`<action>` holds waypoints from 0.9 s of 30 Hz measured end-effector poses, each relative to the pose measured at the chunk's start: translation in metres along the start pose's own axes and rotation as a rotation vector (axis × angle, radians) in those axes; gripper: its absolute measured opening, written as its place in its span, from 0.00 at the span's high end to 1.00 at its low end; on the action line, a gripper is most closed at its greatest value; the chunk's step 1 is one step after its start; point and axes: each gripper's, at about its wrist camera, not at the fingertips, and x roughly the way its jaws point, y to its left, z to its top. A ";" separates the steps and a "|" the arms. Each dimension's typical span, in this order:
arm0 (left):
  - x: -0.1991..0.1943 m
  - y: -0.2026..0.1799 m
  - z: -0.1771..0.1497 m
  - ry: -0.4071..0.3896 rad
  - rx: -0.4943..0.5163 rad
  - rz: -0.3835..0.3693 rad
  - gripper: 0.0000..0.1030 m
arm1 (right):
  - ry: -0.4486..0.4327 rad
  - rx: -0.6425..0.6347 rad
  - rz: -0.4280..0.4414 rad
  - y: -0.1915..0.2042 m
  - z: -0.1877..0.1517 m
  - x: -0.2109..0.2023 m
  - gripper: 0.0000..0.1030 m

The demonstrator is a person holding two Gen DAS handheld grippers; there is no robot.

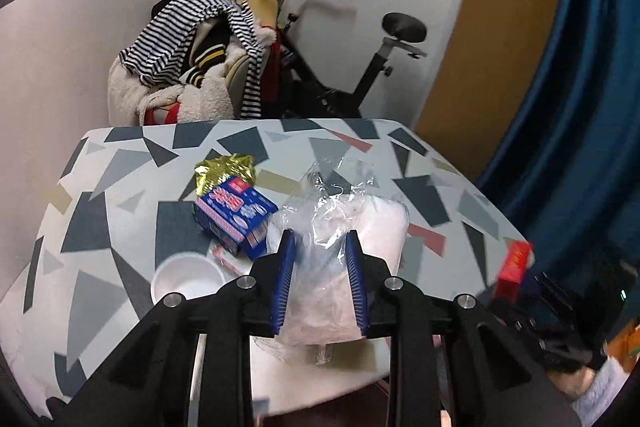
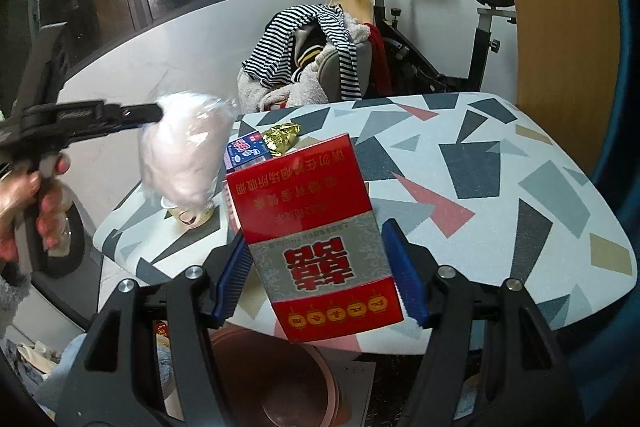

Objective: Collect trash
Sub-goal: 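Grasp the clear plastic bag with the left gripper and lift it, then drop the plastic bag into the brown bin with the left gripper while the right gripper drops the red box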

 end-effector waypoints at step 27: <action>0.036 -0.019 -0.245 0.255 0.059 0.004 0.74 | 0.178 0.064 0.032 0.008 -0.108 0.013 0.37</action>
